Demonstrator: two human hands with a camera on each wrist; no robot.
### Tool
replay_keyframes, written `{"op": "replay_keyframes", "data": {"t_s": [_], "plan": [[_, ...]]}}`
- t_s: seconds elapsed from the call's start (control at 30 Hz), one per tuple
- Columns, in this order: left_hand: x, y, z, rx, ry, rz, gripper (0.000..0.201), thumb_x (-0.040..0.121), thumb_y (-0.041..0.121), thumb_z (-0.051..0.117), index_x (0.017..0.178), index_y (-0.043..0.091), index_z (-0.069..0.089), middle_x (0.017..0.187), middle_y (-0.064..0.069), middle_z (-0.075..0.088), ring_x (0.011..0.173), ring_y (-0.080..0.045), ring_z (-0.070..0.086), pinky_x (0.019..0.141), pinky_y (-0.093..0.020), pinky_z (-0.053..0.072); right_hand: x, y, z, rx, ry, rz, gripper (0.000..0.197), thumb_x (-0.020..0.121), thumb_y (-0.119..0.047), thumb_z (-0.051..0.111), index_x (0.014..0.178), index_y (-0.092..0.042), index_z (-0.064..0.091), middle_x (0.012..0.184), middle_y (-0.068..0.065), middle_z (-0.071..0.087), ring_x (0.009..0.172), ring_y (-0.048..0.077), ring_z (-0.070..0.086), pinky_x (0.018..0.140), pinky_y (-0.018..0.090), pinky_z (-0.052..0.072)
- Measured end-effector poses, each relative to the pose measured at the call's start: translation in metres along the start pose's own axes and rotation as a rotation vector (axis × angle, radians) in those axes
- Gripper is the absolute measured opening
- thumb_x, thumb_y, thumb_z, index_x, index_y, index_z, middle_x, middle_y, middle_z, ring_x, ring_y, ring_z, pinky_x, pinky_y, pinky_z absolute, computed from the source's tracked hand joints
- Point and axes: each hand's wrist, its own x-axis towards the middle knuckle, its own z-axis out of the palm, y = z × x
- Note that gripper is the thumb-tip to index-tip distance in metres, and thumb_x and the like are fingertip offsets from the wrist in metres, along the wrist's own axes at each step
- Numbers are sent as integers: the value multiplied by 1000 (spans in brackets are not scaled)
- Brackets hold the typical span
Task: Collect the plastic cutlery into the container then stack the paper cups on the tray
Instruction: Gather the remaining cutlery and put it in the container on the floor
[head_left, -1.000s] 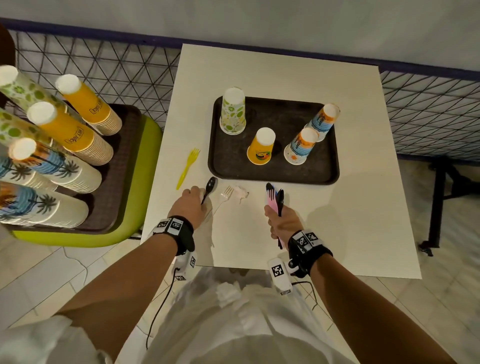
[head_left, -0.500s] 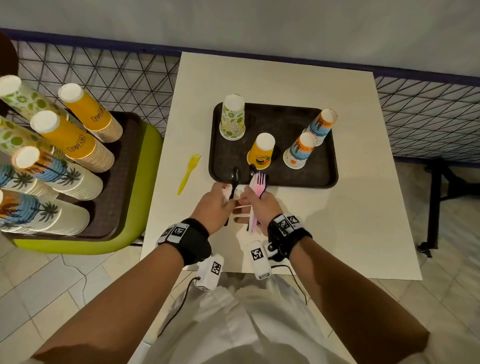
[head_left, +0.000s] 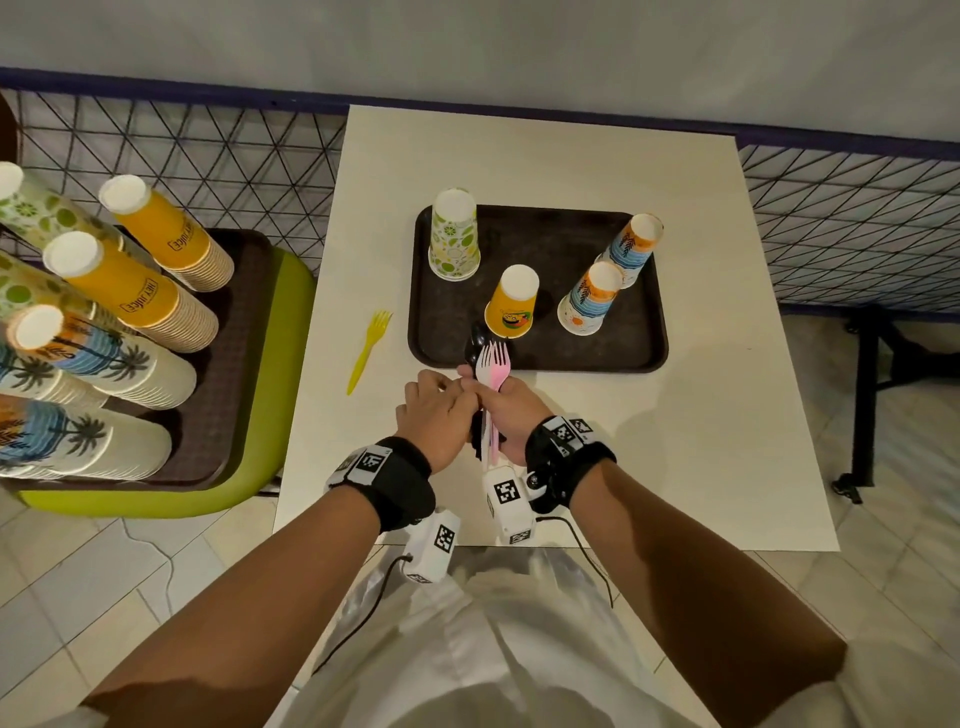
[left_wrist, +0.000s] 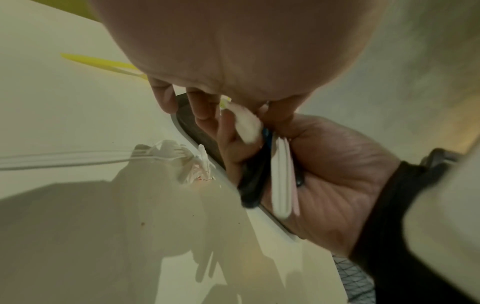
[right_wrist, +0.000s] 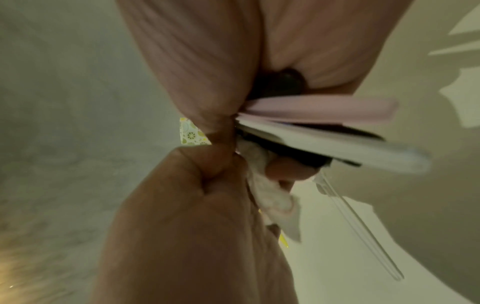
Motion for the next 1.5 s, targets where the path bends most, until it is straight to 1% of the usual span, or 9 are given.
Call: {"op": "replay_keyframes", "data": {"t_s": [0.1,0.17,0.23,0.3,0.6,0.97,1.1,1.23,1.5], "plan": [[7,-5,-5,25,-41,-31,39,103,37,30,117,20,63,128,-13,45,126,-32,38,108,-47,33,8,4,-9,-148,75,-71,30,102,-20,58,129,-11,66,115,11,71,107,28,66,87,33,55],[15,-17,-8,70,-29,-37,54,93,50,28,124,24,65,127,-16,53,127,-36,42,108,-47,36,10,5,-17,-271,139,-113,21,100,-28,61,106,-14,75,101,7,72,97,27,64,90,43,52],[21,-30,-9,79,51,-52,52,90,51,42,129,22,64,128,-16,58,128,-37,47,108,-45,39,10,8,-29,-425,199,-118,31,98,-37,59,76,-19,70,83,3,72,83,28,63,90,46,52],[21,-38,-9,145,105,-51,49,92,42,58,135,18,60,129,-16,57,123,-36,52,108,-42,41,10,13,-42,-493,250,-102,34,94,-38,61,66,-19,65,73,0,68,75,28,64,88,45,54],[38,-48,10,441,47,70,32,94,36,58,119,15,63,111,-11,60,108,-31,57,94,-40,49,4,33,-85,-452,319,-52,18,81,-34,80,83,-19,70,73,2,69,68,27,67,81,48,60],[35,-39,16,60,86,67,19,102,19,45,117,8,47,109,-14,61,103,-37,61,79,-36,42,1,36,-102,-436,332,-14,15,85,-29,76,86,-15,70,70,1,68,65,25,65,76,40,58],[42,-21,19,67,32,119,40,99,36,51,130,12,43,114,-16,65,102,-38,63,80,-39,47,2,36,-106,-453,335,-30,16,82,-30,77,80,-15,71,70,3,70,66,26,69,75,37,58],[57,-11,28,260,-26,167,46,98,32,54,141,19,42,124,-13,64,108,-35,64,86,-40,50,0,36,-109,-482,309,-18,26,81,-37,75,61,-21,75,77,4,78,78,27,72,82,40,57],[59,-4,33,273,4,97,37,105,30,45,135,7,46,139,-17,43,105,-42,63,91,-47,49,-4,24,-105,-292,319,-33,27,91,-29,69,77,-6,72,80,13,78,80,32,76,74,34,57]]}}
